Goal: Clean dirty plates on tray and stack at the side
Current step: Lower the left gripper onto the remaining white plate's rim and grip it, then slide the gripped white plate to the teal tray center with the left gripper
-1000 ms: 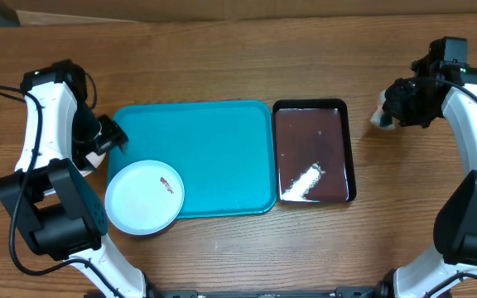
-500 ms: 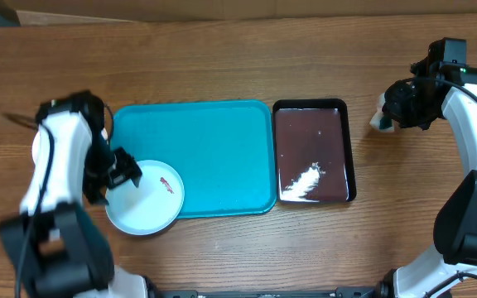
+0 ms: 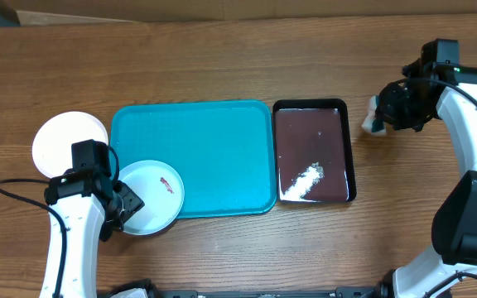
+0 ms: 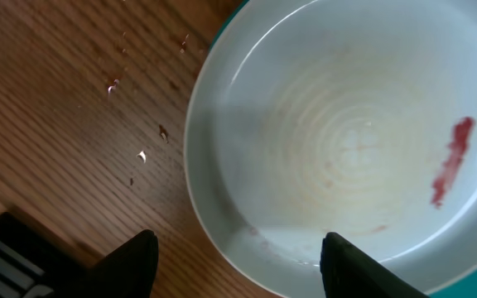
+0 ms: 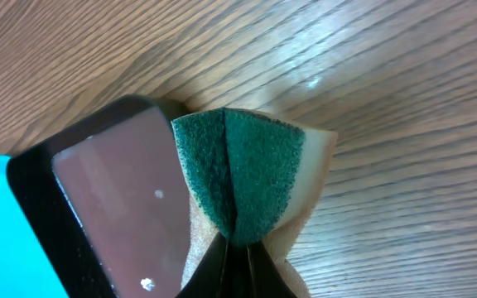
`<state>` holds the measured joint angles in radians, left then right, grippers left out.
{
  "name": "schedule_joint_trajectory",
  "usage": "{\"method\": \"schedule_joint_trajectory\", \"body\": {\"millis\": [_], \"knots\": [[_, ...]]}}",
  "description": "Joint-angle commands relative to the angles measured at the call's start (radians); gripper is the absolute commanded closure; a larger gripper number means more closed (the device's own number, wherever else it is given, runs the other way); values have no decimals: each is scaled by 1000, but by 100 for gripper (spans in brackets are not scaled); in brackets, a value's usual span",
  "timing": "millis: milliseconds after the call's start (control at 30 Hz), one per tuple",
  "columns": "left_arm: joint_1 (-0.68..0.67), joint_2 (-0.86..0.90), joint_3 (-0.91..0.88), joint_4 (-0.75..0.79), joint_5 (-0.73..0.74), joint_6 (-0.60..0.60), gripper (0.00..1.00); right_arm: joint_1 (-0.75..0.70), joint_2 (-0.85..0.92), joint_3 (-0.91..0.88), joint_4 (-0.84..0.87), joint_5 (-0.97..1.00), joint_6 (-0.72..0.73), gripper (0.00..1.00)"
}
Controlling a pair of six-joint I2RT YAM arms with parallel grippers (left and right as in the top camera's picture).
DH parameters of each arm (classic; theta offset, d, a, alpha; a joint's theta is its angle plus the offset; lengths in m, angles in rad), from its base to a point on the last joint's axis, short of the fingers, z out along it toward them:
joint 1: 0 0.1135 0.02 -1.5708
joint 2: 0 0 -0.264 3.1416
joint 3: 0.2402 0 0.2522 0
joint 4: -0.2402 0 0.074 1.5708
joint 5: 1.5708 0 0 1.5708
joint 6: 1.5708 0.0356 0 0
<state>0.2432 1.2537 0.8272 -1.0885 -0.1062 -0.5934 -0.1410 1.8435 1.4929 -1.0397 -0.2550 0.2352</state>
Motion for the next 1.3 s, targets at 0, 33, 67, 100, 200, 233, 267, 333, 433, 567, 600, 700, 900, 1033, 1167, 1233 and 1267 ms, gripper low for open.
{"method": "schedule_joint_trajectory", "body": {"millis": [0,33,67,100,200,233,267,333,433,567,600,700,900,1033,1167,1233,1267], "knots": [[38,51,-7,25,-28,-1,39,19,-1,-2,5,-9,2,96],[49,67,-7,30,-27,15,40,23,-1,-2,5,-8,1,96],[61,82,-7,32,-27,33,41,27,-1,-2,5,-8,1,96],[74,96,-7,32,-27,53,41,29,-1,-2,5,-8,1,96],[118,127,-7,44,44,98,44,30,-1,-2,5,-8,1,96],[131,135,-7,52,56,107,45,30,-1,-2,5,-8,1,96],[138,141,-7,58,56,108,46,30,-1,-2,5,-8,1,96],[147,150,-7,69,54,108,47,30,-1,-2,4,-8,1,96],[154,153,-7,81,50,108,49,30,-1,-2,1,-8,1,96],[156,154,-8,99,51,107,59,30,-1,-2,1,-8,1,96],[156,154,-8,100,51,107,62,30,-1,-2,1,-8,1,96],[156,164,-8,106,51,107,66,30,-1,-2,-1,-8,1,96],[157,191,-8,114,43,107,64,30,-1,-2,-6,-8,1,96],[158,194,-8,115,38,107,63,30,-1,-2,-6,-8,1,96],[167,194,-8,117,29,107,62,30,-1,-2,-6,-8,1,96],[172,194,-8,119,28,107,62,30,-1,-2,-6,-8,1,96],[174,194,-8,121,29,107,62,30,-1,-2,-6,-8,1,96]]}}
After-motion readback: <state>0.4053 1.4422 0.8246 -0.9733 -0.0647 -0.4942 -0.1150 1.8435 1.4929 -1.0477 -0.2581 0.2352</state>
